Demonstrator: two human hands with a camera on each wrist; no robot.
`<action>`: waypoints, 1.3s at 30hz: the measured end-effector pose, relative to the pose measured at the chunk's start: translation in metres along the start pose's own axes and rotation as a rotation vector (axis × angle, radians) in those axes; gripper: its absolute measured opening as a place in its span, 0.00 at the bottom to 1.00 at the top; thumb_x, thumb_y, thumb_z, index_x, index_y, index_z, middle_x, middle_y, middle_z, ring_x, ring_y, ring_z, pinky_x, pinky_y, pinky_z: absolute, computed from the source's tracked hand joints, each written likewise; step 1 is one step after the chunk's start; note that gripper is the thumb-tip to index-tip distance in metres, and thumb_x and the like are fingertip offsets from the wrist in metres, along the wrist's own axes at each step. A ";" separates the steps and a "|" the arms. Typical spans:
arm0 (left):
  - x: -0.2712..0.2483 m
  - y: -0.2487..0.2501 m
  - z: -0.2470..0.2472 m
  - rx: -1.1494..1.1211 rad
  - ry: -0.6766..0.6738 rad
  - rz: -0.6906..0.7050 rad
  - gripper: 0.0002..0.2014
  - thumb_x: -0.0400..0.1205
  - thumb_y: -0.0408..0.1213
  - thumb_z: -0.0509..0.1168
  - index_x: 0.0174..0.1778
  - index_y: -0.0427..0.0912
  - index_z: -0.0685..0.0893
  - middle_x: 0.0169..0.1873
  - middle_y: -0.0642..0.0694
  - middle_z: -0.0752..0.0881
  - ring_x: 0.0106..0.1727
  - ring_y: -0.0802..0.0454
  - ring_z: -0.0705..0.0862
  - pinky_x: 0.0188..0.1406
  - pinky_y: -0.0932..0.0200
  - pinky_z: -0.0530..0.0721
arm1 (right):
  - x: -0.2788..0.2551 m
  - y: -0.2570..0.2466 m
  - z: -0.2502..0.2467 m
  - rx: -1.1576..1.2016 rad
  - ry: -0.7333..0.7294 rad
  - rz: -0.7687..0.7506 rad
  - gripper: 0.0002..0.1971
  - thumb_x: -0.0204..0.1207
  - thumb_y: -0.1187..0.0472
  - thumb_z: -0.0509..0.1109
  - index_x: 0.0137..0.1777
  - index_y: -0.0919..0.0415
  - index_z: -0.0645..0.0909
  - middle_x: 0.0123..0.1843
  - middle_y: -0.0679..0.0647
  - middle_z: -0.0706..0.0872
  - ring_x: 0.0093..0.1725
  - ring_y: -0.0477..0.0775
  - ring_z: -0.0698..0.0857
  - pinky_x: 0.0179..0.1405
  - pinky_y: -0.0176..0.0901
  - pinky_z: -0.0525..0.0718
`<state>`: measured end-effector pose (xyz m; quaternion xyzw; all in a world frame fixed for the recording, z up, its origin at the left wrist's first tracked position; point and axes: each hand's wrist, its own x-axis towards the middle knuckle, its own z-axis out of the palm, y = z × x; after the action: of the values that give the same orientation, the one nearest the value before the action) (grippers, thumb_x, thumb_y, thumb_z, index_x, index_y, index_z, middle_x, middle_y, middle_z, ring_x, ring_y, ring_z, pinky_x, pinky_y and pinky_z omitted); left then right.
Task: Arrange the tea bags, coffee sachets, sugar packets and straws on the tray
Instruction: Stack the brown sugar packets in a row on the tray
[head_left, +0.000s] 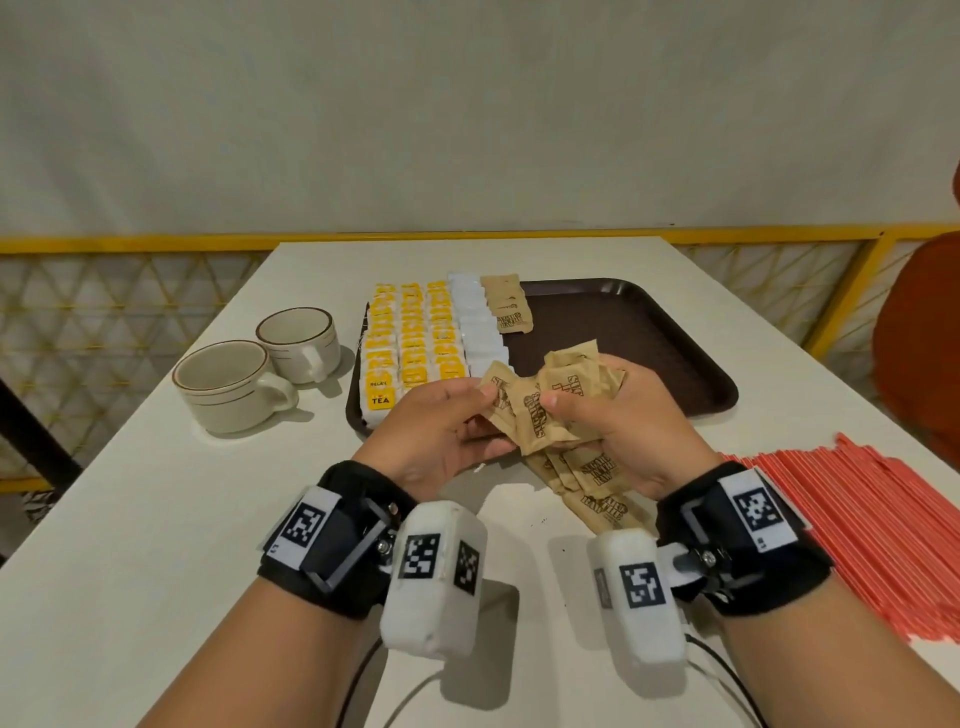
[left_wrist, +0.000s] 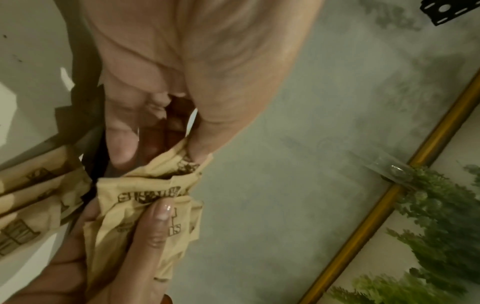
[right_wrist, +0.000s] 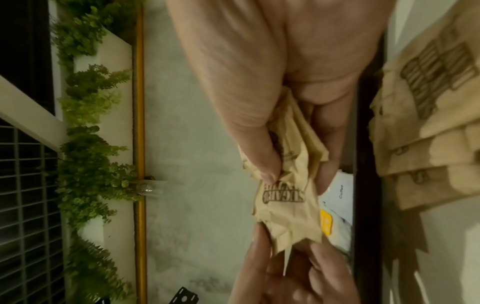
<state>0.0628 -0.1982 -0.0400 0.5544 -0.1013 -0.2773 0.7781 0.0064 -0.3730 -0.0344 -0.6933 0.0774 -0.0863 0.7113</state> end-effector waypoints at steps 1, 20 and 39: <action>0.001 0.000 0.000 -0.004 0.015 -0.006 0.10 0.85 0.32 0.59 0.53 0.32 0.84 0.44 0.34 0.89 0.43 0.45 0.90 0.39 0.58 0.90 | 0.000 0.000 0.000 -0.023 -0.002 -0.013 0.15 0.71 0.71 0.76 0.58 0.61 0.85 0.48 0.59 0.92 0.49 0.58 0.92 0.48 0.55 0.90; 0.002 -0.006 0.009 -0.079 0.116 0.025 0.03 0.84 0.25 0.60 0.48 0.36 0.75 0.53 0.30 0.85 0.49 0.39 0.88 0.40 0.51 0.91 | 0.005 0.000 -0.001 0.367 0.207 0.012 0.15 0.73 0.71 0.74 0.59 0.64 0.82 0.52 0.61 0.91 0.54 0.60 0.90 0.59 0.59 0.86; 0.007 -0.015 0.016 -0.285 0.018 0.187 0.16 0.88 0.32 0.51 0.68 0.35 0.78 0.62 0.39 0.86 0.58 0.41 0.86 0.49 0.52 0.88 | -0.010 0.007 0.035 0.447 -0.137 0.235 0.09 0.78 0.72 0.68 0.57 0.69 0.81 0.41 0.62 0.86 0.35 0.52 0.86 0.31 0.41 0.88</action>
<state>0.0567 -0.2183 -0.0496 0.4291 -0.1049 -0.2103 0.8721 0.0047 -0.3363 -0.0409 -0.5093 0.0881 0.0290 0.8556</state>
